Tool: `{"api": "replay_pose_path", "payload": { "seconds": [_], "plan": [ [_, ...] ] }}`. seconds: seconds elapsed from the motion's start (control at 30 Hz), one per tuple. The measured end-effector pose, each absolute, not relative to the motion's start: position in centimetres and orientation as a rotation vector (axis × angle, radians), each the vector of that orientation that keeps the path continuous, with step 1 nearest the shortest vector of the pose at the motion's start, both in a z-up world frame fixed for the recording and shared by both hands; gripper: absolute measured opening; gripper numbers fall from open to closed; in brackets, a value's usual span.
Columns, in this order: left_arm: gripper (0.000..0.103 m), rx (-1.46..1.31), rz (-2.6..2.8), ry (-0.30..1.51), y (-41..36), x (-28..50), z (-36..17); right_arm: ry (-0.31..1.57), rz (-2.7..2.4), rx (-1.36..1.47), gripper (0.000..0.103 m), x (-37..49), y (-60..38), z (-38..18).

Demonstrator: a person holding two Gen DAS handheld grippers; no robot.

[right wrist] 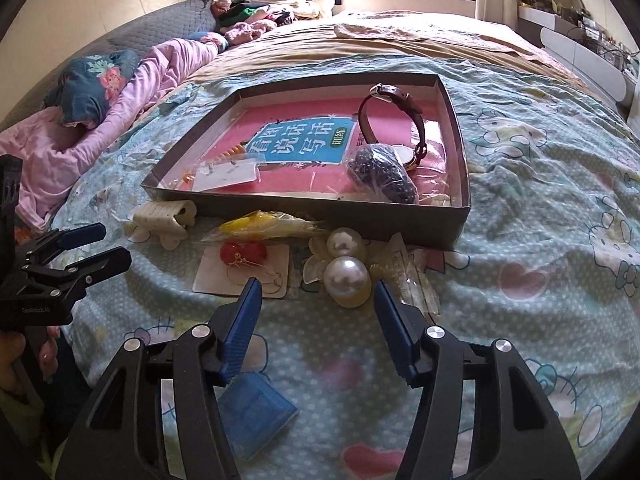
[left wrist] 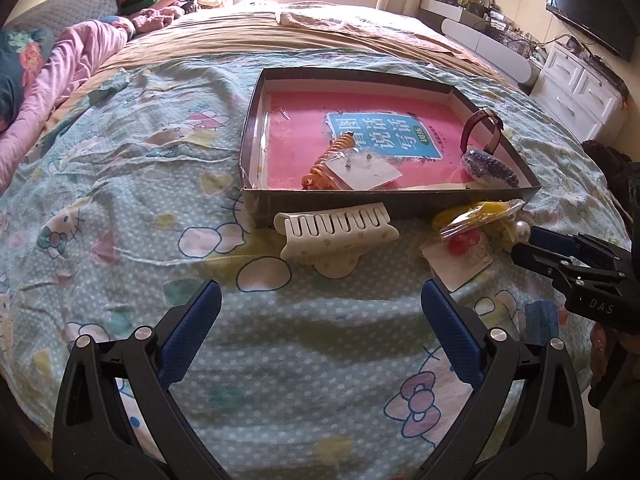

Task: Organize jewelry
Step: 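Move the open right tool down toward the white pearl earrings, then grasp the white pearl earrings with the right tool while the left tool grasps the white claw clip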

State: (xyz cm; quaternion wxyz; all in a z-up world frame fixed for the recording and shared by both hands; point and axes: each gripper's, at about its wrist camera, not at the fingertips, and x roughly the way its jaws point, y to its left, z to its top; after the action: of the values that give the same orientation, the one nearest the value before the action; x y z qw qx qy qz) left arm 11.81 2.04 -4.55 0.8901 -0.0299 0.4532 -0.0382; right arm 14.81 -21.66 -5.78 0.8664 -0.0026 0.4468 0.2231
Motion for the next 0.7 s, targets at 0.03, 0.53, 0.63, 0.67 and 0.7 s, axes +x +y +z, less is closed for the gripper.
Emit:
{"api": "replay_pose_path", "payload": {
  "seconds": [0.03,0.53,0.63,0.67,0.7],
  "plan": [
    [0.094,-0.064,-0.080,0.944,2.0,11.9,-4.7,0.936,0.462,-0.011,0.052,15.0,-21.6,-5.9],
    [0.094,-0.096,-0.072,0.982,1.6,14.2,-5.8,0.927,0.452,-0.093,0.034,17.5,-20.2,-7.6],
    [0.094,-0.102,-0.064,0.988,1.7,14.7,-6.1,0.914,0.461,-0.092,0.034,17.5,-20.1,-7.6],
    [0.094,-0.106,-0.063,0.991,1.7,14.9,-6.1,0.911,0.465,-0.081,0.034,17.4,-20.3,-7.5],
    [0.094,-0.111,-0.063,0.993,1.8,15.1,-6.2,0.910,0.469,-0.071,0.034,17.3,-20.4,-7.5]
  ]
}}
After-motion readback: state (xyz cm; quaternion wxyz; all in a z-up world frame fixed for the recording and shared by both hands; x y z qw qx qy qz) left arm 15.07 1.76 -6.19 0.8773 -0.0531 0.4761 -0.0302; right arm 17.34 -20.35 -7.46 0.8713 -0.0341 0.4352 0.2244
